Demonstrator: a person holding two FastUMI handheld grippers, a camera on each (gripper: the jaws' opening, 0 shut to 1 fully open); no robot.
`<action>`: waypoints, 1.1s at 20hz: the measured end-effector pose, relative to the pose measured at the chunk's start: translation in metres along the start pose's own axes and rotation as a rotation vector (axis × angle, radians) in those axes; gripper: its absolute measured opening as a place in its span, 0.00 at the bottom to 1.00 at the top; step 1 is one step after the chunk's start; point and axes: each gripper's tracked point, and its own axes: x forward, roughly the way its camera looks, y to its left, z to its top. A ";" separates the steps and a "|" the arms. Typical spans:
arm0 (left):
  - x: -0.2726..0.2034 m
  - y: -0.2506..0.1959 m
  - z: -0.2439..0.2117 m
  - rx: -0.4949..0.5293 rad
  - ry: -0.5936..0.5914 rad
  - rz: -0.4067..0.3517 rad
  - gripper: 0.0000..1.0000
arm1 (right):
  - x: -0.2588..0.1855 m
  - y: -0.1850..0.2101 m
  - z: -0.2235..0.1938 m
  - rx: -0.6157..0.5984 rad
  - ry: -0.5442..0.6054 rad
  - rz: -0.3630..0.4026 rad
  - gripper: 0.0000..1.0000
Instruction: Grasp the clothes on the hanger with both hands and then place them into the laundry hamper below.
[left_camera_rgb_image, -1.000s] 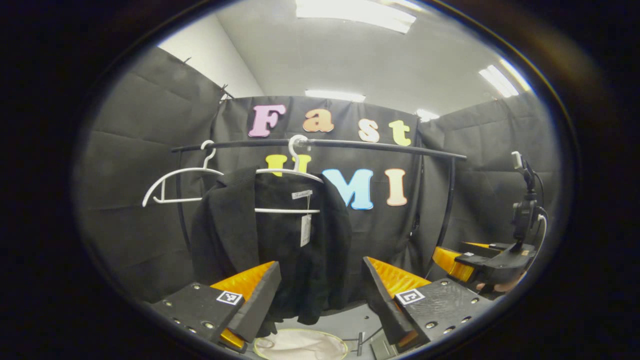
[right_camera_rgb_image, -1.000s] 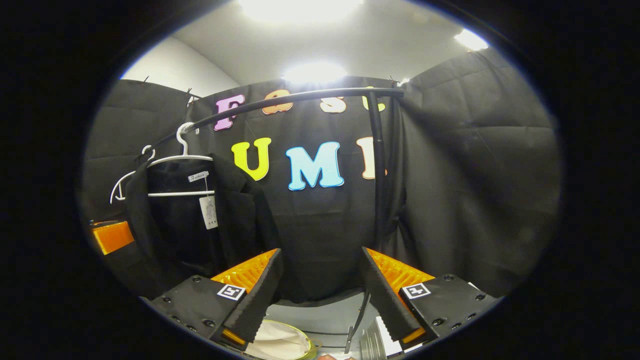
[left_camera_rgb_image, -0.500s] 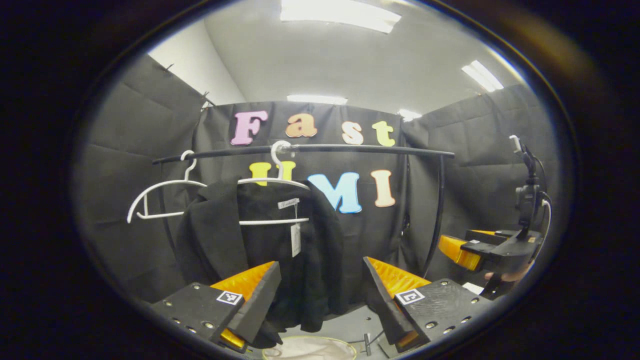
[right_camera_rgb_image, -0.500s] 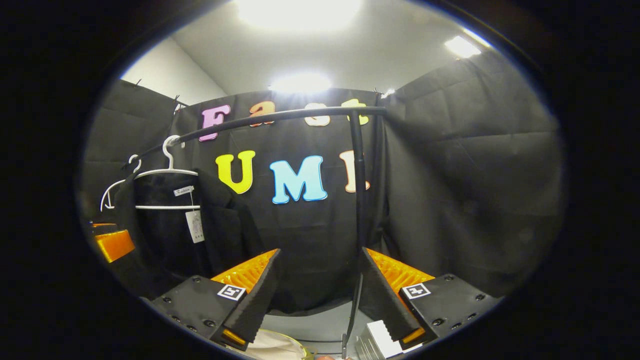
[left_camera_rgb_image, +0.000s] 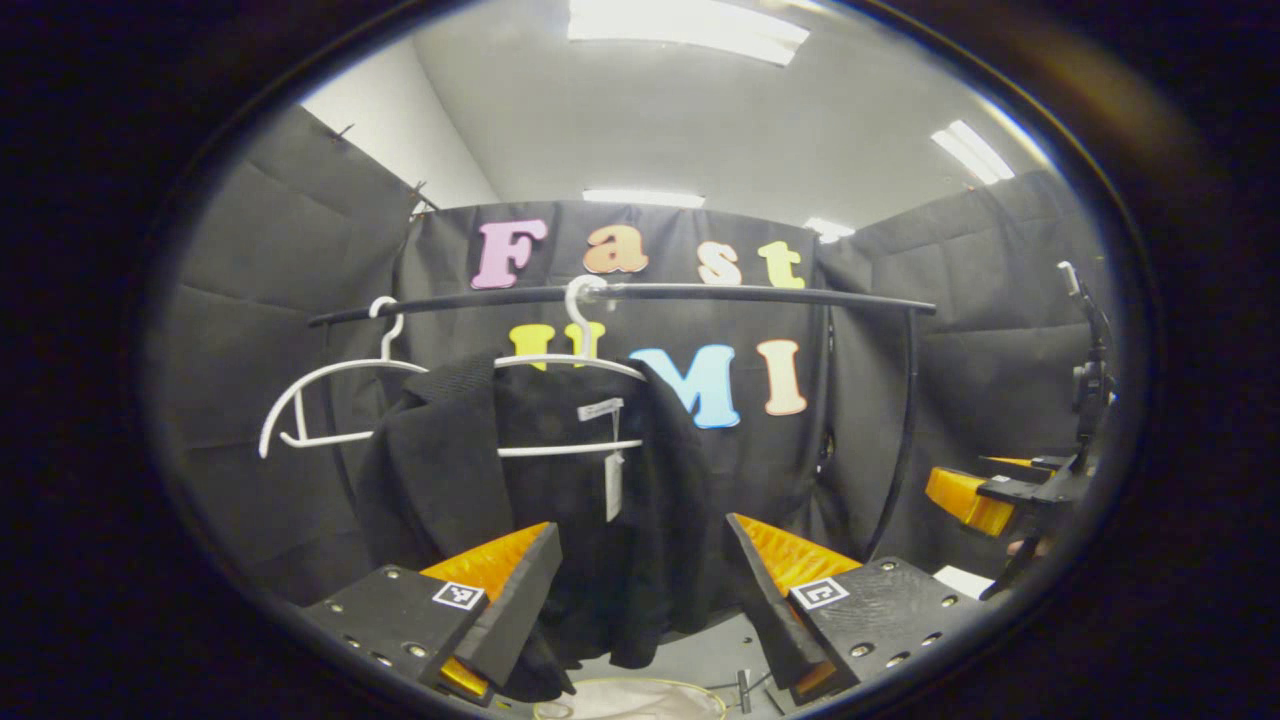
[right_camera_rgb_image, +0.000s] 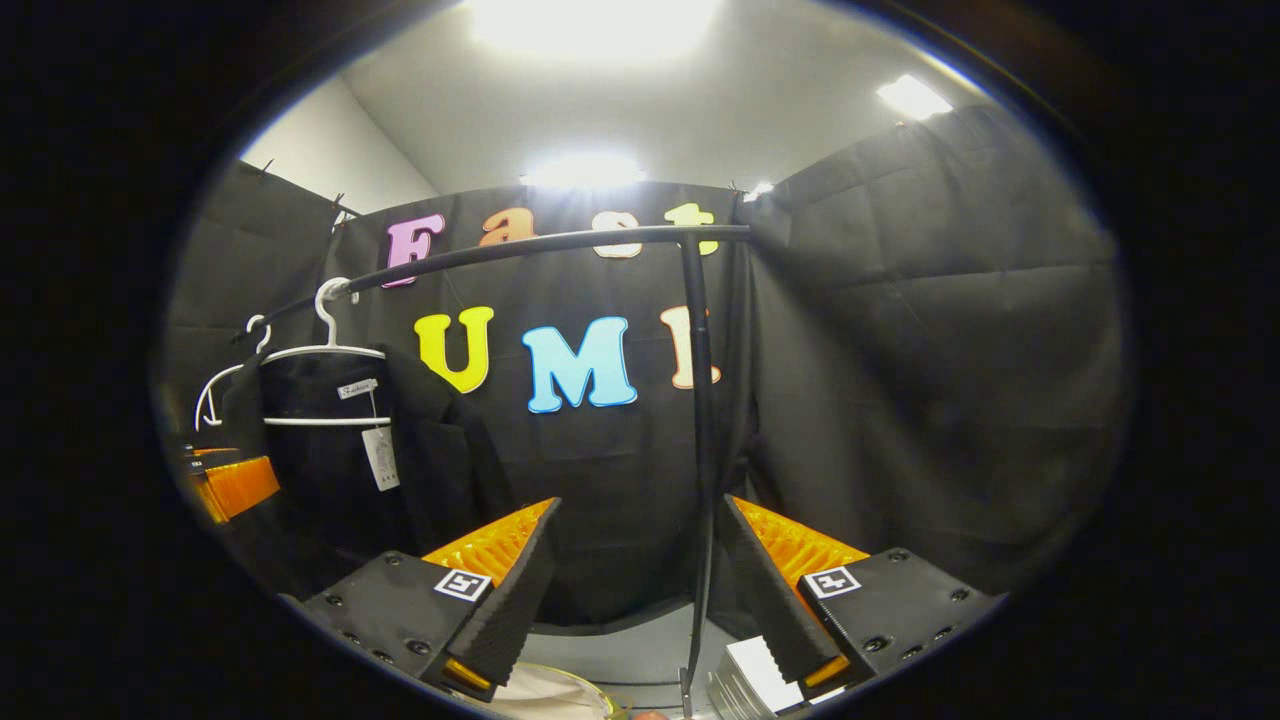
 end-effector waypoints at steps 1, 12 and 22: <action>0.000 0.005 0.003 -0.001 -0.006 0.014 0.93 | 0.002 0.008 0.002 0.002 -0.001 0.017 0.98; 0.017 0.075 0.009 0.051 0.037 0.304 0.93 | 0.064 0.144 0.012 0.013 0.007 0.363 0.98; 0.055 0.108 -0.015 -0.082 0.113 0.521 0.94 | 0.129 0.236 -0.030 -0.024 0.150 0.599 0.93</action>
